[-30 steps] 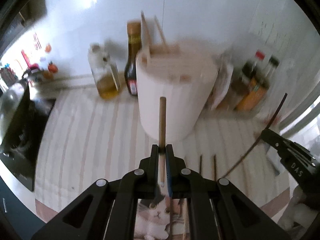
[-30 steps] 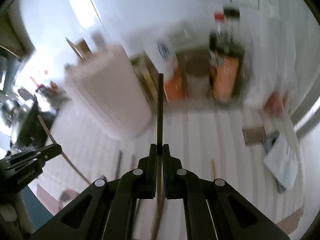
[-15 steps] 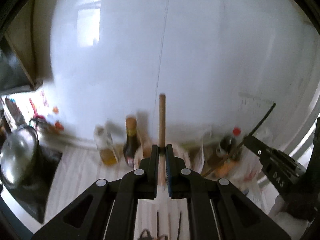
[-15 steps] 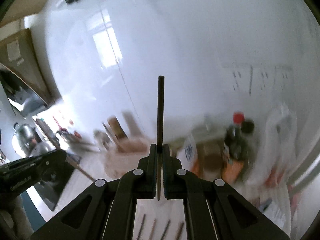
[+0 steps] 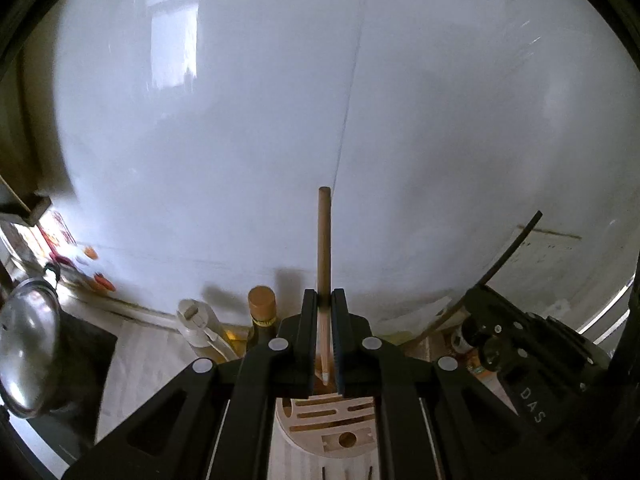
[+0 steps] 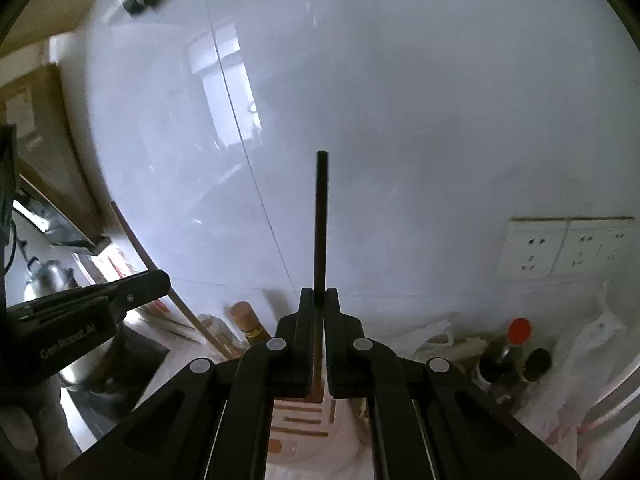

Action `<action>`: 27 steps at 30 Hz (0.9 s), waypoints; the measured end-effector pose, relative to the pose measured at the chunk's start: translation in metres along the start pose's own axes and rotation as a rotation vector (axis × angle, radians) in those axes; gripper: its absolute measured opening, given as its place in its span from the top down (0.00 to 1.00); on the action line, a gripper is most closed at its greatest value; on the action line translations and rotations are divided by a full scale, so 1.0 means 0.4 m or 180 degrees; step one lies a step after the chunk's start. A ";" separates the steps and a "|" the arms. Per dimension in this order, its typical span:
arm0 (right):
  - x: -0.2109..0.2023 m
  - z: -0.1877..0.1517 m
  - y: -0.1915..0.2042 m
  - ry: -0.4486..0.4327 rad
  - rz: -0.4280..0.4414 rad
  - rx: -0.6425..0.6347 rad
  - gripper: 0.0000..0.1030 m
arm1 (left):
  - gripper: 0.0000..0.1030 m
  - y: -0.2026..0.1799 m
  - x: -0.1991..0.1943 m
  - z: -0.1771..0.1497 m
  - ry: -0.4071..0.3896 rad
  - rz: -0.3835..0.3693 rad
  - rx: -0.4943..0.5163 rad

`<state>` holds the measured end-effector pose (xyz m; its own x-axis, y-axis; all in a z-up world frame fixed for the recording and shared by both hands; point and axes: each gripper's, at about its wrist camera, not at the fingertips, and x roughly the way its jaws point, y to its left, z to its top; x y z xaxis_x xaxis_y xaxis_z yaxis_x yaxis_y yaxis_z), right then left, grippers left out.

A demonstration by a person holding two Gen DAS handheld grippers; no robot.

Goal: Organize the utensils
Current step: 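Carry both chopsticks up and insert them into the holder slots, then open both tools and return them to the chopstick row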

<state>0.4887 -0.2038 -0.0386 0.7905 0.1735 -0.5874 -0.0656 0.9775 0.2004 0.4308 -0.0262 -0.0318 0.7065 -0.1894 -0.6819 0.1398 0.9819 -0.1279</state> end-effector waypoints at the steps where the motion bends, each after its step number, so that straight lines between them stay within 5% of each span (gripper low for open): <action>1: 0.024 -0.002 0.000 0.0037 -0.0009 0.0008 0.96 | 0.96 0.004 0.015 -0.004 0.0032 0.0016 0.0000; 12: 0.190 -0.049 0.000 0.0646 0.0111 0.0042 0.95 | 0.88 0.039 0.089 -0.028 0.0261 0.0087 -0.0089; 14: 0.195 -0.057 -0.007 0.0705 0.0136 0.0081 0.94 | 0.74 0.038 0.082 -0.027 0.0229 0.0136 -0.0097; 16: 0.182 -0.064 -0.028 0.0715 0.0135 0.0139 0.93 | 0.35 0.045 0.067 -0.030 0.0185 0.0195 -0.0136; 18: 0.169 -0.066 -0.036 0.0715 0.0112 0.0162 0.92 | 0.23 0.055 0.048 -0.039 0.0088 0.0307 -0.0163; 21: 0.133 -0.070 -0.056 0.0680 0.0048 0.0218 0.81 | 0.21 0.069 0.026 -0.058 0.0028 0.0389 -0.0184; 23: 0.109 -0.078 -0.067 0.0657 -0.0037 0.0231 0.71 | 0.05 0.071 0.011 -0.073 -0.0008 0.0454 -0.0172; 27: 0.059 -0.115 -0.090 0.0659 -0.0242 0.0221 0.33 | 0.00 0.075 -0.009 -0.139 -0.0023 0.0680 -0.0114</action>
<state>0.4817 -0.2296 -0.0956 0.6491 0.1275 -0.7499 0.0371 0.9794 0.1987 0.3940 0.0042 -0.0733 0.7224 0.0232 -0.6910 -0.0383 0.9992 -0.0065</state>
